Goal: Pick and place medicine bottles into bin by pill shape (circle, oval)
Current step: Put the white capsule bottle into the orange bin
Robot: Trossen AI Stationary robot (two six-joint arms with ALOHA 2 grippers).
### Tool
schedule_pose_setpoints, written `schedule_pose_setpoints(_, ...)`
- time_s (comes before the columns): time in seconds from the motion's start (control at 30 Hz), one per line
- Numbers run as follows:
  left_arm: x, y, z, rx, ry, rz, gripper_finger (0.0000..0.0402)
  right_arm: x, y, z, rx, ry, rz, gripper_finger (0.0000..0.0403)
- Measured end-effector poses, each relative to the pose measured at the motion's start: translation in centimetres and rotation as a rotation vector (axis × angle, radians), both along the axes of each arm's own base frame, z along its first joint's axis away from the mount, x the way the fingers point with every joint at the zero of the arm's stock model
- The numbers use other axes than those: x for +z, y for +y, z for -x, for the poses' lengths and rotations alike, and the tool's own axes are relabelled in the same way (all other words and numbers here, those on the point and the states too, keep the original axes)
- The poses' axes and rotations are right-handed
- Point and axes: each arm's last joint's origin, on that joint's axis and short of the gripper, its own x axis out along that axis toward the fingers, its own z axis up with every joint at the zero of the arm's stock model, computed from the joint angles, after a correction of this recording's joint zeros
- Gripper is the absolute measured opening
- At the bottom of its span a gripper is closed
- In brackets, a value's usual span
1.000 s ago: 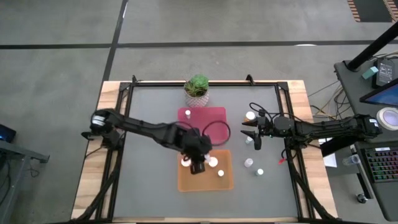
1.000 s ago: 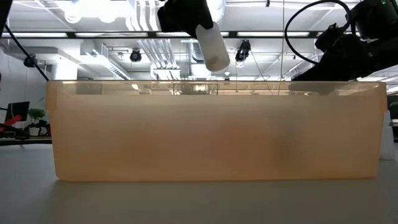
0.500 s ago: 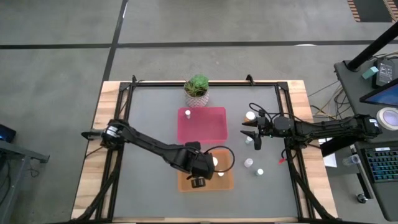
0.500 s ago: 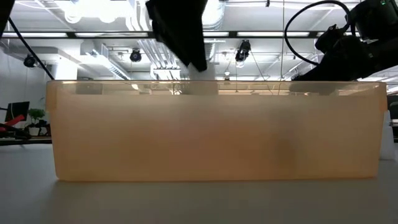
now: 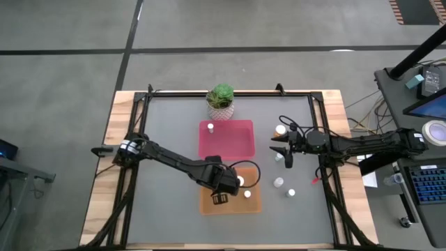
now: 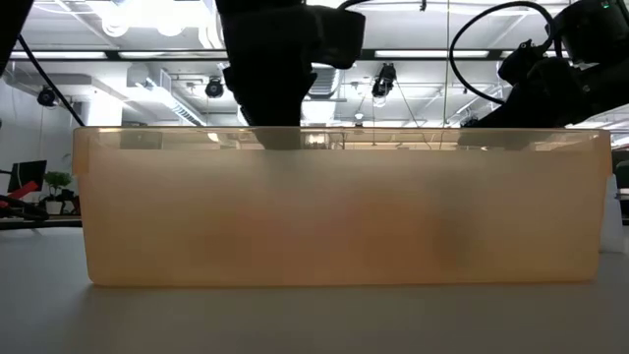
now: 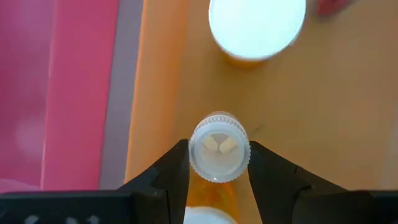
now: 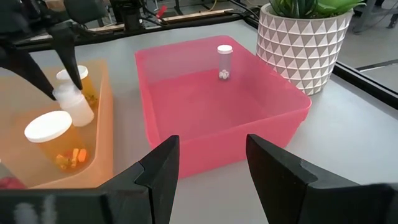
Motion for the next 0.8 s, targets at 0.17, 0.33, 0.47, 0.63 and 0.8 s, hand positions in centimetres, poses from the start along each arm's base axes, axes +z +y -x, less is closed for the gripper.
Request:
schedule_pose_setpoints(0.17,-0.3,0.1,-0.2,-0.001,-0.008,0.03,0.0125,0.0,0.0,0.0,-0.001,0.002,-0.004,0.0178)
schedule_pose_setpoints(0.33,-0.3,0.1,-0.2,-0.004,-0.001,0.049,0.0125,0.0,0.0,0.0,-0.002,0.001,-0.006,0.0178)
schedule_pose_setpoints(0.47,-0.4,0.3,-0.5,0.001,-0.035,0.059,0.0125,0.0,0.0,0.0,-0.003,0.001,-0.009,0.0178)
schedule_pose_setpoints(0.63,-1.1,0.9,-0.5,0.014,-0.024,0.056,0.0125,0.0,0.0,0.0,-0.003,0.001,-0.01,0.0178)
schedule_pose_setpoints(0.8,-1.2,1.0,-0.5,0.017,-0.023,0.056,0.0125,0.0,0.0,0.0,-0.003,0.002,-0.01,0.0178)
